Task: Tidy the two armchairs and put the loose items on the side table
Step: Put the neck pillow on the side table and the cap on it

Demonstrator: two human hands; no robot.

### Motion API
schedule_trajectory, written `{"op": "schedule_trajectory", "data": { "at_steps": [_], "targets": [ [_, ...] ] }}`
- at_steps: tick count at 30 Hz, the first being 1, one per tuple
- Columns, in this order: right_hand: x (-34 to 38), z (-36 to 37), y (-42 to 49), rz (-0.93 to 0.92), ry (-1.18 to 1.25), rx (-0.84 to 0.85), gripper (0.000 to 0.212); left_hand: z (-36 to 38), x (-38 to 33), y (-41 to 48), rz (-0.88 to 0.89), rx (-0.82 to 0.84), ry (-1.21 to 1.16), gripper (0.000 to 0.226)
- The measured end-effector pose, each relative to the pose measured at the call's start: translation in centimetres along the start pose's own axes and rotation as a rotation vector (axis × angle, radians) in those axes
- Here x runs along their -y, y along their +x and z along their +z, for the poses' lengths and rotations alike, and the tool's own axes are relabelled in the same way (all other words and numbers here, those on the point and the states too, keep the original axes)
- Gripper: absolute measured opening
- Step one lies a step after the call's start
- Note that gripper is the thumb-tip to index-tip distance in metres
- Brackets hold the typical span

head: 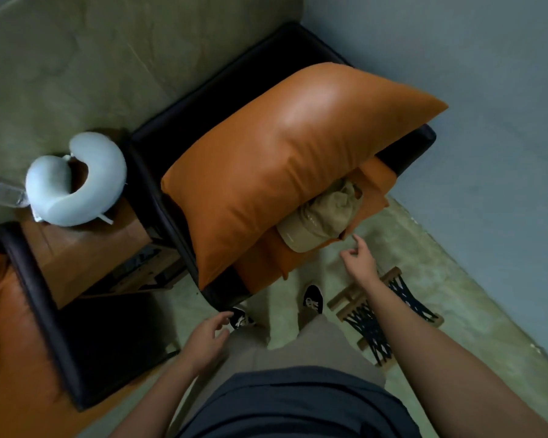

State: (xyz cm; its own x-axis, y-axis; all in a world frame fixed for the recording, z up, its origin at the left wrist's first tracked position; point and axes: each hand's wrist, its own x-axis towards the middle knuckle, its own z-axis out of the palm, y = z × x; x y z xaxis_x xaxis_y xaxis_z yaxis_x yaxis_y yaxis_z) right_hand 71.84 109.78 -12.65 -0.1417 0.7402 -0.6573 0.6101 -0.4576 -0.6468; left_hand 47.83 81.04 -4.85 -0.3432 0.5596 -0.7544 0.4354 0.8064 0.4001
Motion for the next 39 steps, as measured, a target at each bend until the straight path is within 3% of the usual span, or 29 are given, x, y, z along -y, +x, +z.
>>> {"op": "schedule_trajectory", "data": {
  "at_steps": [4,11,17,26,35,39],
  "targets": [
    [1.5,-0.1,4.5,-0.048,0.09,0.028,0.067,0.9,-3.1,0.0,0.016,-0.065,-0.013,0.041],
    [-3.1,2.5,15.3,0.039,0.137,0.084,0.099,0.8,-6.3,1.6,0.01,-0.059,0.04,0.042],
    [-1.5,3.0,14.9,-0.001,0.262,0.092,0.105,1.3,-6.6,3.5,-0.012,-0.021,0.086,0.043],
    [0.6,2.8,12.5,-0.032,0.324,0.061,0.066,1.6,-7.0,4.3,-0.027,-0.024,0.044,0.041],
    [1.1,-0.1,7.2,-0.151,0.223,-0.008,0.054,1.2,-6.9,3.9,-0.01,-0.064,0.002,0.044],
    [0.9,-1.7,4.4,-0.225,0.168,0.046,0.055,1.4,-7.2,3.8,0.007,-0.068,-0.046,0.045]
  ]
}}
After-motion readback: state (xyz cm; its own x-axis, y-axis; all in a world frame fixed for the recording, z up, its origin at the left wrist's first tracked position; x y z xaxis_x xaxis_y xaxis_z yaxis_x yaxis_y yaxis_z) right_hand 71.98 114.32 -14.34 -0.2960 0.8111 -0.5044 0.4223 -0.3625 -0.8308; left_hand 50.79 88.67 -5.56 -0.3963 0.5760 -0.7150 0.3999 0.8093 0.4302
